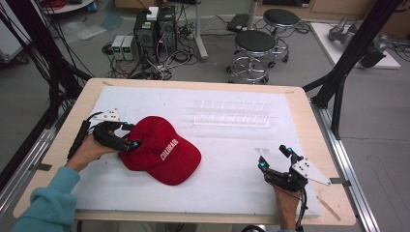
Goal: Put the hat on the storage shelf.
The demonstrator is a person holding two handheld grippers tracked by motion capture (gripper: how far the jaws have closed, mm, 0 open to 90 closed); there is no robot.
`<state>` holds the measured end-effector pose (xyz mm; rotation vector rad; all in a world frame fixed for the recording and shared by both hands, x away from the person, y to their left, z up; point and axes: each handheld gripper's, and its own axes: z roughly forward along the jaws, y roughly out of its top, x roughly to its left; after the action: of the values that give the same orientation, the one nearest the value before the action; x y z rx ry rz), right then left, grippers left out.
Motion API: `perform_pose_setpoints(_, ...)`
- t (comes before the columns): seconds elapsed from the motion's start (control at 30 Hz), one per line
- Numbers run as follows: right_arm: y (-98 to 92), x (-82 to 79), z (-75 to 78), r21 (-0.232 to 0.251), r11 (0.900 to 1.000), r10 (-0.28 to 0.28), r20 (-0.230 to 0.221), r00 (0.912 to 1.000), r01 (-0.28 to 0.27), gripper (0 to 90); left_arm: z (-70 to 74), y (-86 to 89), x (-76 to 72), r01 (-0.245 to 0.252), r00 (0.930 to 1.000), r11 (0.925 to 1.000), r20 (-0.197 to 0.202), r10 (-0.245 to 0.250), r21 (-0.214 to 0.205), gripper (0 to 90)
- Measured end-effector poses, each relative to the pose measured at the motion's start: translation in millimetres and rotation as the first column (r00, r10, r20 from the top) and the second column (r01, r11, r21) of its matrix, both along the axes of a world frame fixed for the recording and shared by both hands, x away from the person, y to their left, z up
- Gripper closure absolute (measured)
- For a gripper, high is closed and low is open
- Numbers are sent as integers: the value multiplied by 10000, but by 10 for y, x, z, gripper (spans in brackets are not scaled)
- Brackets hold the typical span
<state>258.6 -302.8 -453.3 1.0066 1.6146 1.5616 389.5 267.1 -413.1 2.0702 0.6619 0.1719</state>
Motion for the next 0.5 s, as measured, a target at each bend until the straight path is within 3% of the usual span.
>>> perform_pose_setpoints(0.13,5,-8,0,53,10000,24,-82,10000,-24,106,-30,-18,17,136,9998,9999,-155,-135,72,216)
perform_pose_setpoints(0.23,1,-3,-1,20,10000,8,10,10000,-8,106,-41,-34,13,374,9990,9991,-248,-369,198,380)
perform_pose_setpoints(0.37,2,-5,-1,43,10000,11,-8,10000,-11,106,-54,-64,12,383,9983,9981,-466,-360,483,470)
perform_pose_setpoints(0.5,2,-7,-1,46,10000,3,-9,10000,-3,106,-43,-97,-13,464,9978,9958,-501,-425,787,628)
